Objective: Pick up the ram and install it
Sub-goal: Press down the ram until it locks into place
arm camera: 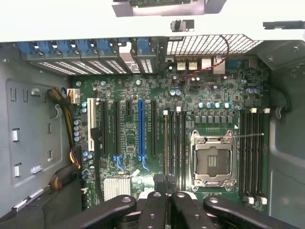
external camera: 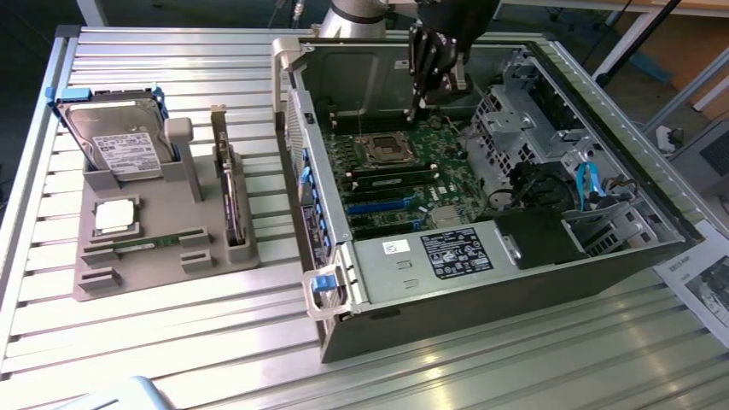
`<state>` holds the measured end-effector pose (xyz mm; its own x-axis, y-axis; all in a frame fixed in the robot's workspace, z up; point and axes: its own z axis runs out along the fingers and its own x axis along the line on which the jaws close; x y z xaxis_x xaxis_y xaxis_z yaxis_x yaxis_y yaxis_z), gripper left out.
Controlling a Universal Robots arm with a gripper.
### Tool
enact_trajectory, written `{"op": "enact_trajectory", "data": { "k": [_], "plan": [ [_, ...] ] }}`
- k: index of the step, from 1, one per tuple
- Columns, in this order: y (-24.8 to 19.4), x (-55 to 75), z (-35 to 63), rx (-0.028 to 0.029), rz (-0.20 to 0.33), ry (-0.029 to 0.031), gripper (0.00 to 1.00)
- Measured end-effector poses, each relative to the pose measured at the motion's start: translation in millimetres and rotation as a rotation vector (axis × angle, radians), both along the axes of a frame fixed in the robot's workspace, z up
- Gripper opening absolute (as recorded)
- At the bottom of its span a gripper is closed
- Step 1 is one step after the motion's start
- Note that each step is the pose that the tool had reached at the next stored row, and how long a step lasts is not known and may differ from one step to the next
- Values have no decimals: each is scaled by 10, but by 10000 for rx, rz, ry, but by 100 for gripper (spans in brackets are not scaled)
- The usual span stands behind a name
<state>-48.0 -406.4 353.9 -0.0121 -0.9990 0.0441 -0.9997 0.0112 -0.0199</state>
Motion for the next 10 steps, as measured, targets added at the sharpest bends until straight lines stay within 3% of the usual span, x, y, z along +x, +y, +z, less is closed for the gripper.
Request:
{"op": "enact_trajectory", "data": {
  "k": [10],
  "plan": [
    [3, 14, 59, -23, -1, 0, 10]
  ]
}}
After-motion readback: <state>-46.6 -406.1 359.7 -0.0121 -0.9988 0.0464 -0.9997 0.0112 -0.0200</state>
